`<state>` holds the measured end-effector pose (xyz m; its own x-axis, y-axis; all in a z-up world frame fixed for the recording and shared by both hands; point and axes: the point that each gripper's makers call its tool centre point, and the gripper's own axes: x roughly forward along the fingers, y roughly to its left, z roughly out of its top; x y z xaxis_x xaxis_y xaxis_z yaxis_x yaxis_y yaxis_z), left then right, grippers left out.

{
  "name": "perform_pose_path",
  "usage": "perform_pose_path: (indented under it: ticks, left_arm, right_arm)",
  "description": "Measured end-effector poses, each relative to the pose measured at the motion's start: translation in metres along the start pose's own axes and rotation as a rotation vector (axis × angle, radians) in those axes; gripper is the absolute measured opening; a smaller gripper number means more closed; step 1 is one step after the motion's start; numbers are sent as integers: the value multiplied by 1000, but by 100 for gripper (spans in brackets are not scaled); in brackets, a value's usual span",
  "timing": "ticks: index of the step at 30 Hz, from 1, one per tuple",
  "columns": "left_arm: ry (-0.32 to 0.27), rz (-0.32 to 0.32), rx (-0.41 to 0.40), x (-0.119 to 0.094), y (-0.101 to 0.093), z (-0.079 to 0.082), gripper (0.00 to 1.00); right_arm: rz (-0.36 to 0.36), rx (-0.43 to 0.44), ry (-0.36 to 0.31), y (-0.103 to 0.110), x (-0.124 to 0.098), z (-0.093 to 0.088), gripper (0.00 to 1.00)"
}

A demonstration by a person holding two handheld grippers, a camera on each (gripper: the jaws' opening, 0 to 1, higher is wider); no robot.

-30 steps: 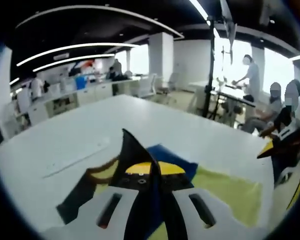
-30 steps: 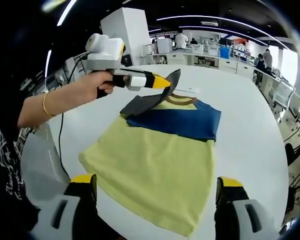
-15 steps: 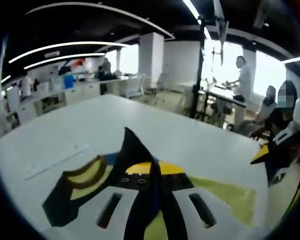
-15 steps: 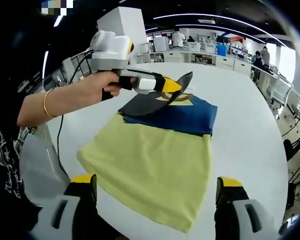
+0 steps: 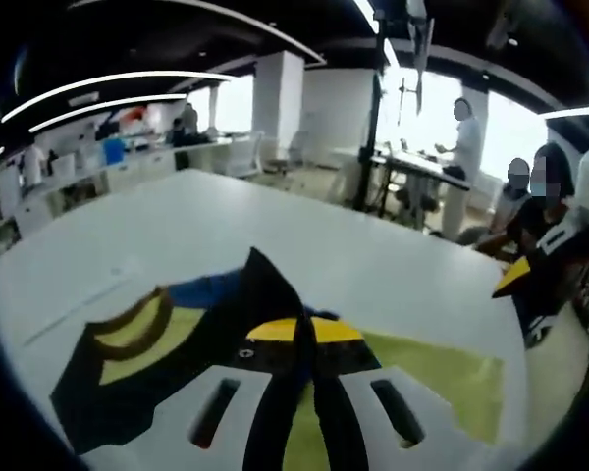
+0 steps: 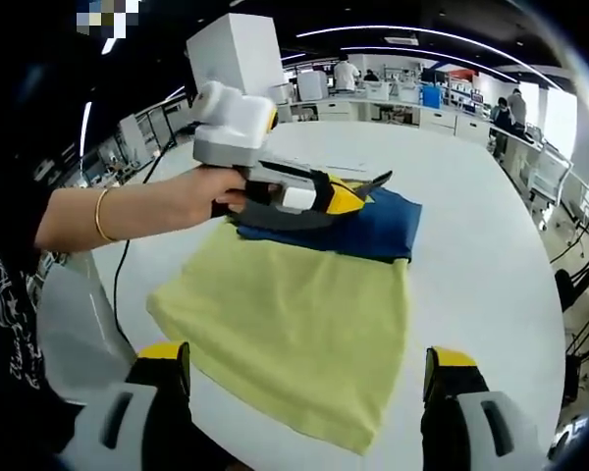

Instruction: Fold the garment on the visible template until the final outline fits inside the template.

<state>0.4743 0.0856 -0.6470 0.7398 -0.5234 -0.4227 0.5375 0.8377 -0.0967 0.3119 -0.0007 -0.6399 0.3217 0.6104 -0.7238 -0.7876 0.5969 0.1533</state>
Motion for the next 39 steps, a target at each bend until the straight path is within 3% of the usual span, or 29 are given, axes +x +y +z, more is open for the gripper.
perform_pose_path:
  ticks: [15,28,39]
  left_arm:
    - [28,-40,-75,32,-11,-19,0]
    - [107,-45,-99,47,-18,-50,1]
    - [113,-55,-81,53,-25,-55,9]
  right_arm:
    - [-10,-4,10,-7,-1,-2,99]
    - [8,-7,15,-16,-1,-5,99]
    - [27,-16,14,-26,2,-1,99]
